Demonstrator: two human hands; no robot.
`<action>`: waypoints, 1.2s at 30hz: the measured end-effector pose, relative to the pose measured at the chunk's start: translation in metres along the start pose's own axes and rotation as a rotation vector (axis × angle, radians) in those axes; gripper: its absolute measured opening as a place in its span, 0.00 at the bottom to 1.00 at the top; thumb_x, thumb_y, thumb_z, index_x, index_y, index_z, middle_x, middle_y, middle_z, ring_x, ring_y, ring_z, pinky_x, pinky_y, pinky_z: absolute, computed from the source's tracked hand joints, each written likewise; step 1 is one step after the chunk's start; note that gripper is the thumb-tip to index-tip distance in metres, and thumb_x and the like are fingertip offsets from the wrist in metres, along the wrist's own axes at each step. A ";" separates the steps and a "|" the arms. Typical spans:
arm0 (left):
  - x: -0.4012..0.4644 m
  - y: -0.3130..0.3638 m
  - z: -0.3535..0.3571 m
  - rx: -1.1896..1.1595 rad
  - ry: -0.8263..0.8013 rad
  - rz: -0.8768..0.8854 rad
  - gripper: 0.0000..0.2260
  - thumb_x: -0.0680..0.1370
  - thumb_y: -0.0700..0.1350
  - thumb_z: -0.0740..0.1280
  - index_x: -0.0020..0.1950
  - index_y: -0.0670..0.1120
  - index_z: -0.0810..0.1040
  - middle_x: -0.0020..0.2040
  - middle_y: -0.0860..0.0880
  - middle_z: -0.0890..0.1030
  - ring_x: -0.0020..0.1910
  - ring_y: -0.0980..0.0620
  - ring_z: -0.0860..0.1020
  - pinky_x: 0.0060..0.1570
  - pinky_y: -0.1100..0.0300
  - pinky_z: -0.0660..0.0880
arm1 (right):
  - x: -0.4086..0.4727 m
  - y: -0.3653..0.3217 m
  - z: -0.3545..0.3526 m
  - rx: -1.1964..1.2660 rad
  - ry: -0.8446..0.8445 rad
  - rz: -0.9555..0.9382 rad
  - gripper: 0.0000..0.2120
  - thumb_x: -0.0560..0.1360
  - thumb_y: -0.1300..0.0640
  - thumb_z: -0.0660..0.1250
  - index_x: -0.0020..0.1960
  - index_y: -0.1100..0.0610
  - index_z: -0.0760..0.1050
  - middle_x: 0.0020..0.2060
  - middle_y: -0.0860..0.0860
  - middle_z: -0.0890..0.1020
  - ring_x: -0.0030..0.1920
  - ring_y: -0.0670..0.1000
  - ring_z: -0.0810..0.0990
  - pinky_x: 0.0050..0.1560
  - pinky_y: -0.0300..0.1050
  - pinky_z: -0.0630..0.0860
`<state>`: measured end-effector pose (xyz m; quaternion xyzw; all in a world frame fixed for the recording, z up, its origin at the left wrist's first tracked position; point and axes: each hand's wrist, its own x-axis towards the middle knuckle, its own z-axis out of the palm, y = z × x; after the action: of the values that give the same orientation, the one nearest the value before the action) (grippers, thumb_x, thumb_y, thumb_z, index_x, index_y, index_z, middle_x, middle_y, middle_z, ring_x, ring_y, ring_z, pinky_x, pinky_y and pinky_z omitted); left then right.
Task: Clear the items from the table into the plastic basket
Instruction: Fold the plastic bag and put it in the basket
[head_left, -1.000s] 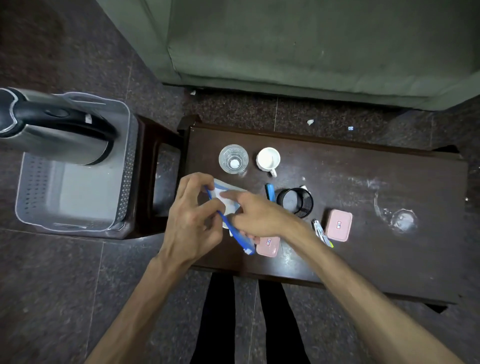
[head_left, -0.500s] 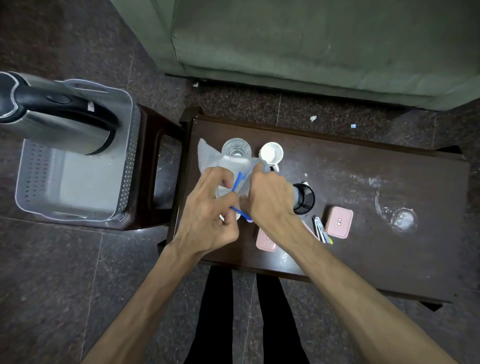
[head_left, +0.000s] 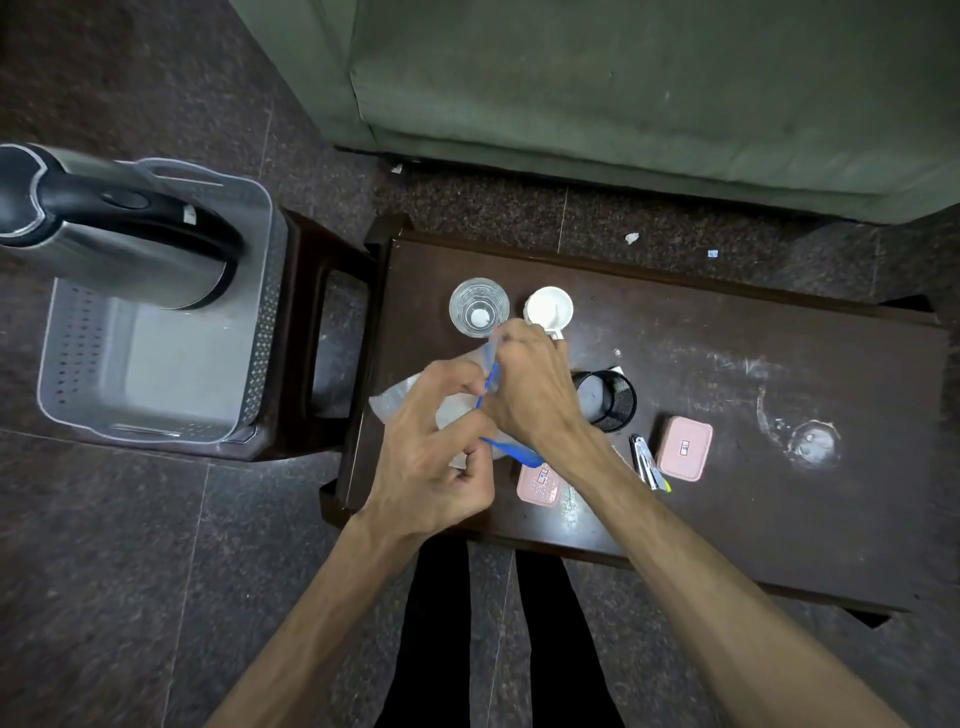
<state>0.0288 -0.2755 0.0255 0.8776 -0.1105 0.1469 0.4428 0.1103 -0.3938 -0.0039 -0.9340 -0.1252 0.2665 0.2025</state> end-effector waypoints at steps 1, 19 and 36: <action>0.000 0.000 0.000 0.005 0.008 0.002 0.12 0.66 0.28 0.60 0.42 0.43 0.74 0.54 0.42 0.75 0.50 0.41 0.81 0.42 0.50 0.78 | 0.000 -0.001 0.000 0.010 0.014 -0.001 0.06 0.69 0.55 0.72 0.43 0.57 0.80 0.56 0.53 0.79 0.57 0.58 0.78 0.58 0.52 0.70; 0.021 -0.035 0.006 0.371 -0.094 -0.336 0.05 0.62 0.36 0.57 0.34 0.39 0.71 0.52 0.41 0.80 0.43 0.40 0.78 0.40 0.58 0.65 | -0.036 0.037 -0.099 0.055 0.151 0.034 0.10 0.71 0.58 0.64 0.51 0.49 0.71 0.38 0.54 0.81 0.45 0.66 0.79 0.42 0.50 0.74; 0.022 -0.034 0.011 0.449 0.075 -0.549 0.01 0.69 0.37 0.71 0.39 0.42 0.82 0.48 0.45 0.77 0.45 0.45 0.78 0.41 0.58 0.69 | -0.071 0.156 -0.052 0.292 0.359 0.502 0.21 0.70 0.66 0.63 0.53 0.50 0.88 0.30 0.56 0.83 0.34 0.57 0.84 0.40 0.42 0.78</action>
<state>0.0624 -0.2663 0.0016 0.9440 0.1809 0.0753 0.2655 0.0996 -0.5727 -0.0011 -0.9288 0.1857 0.1544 0.2811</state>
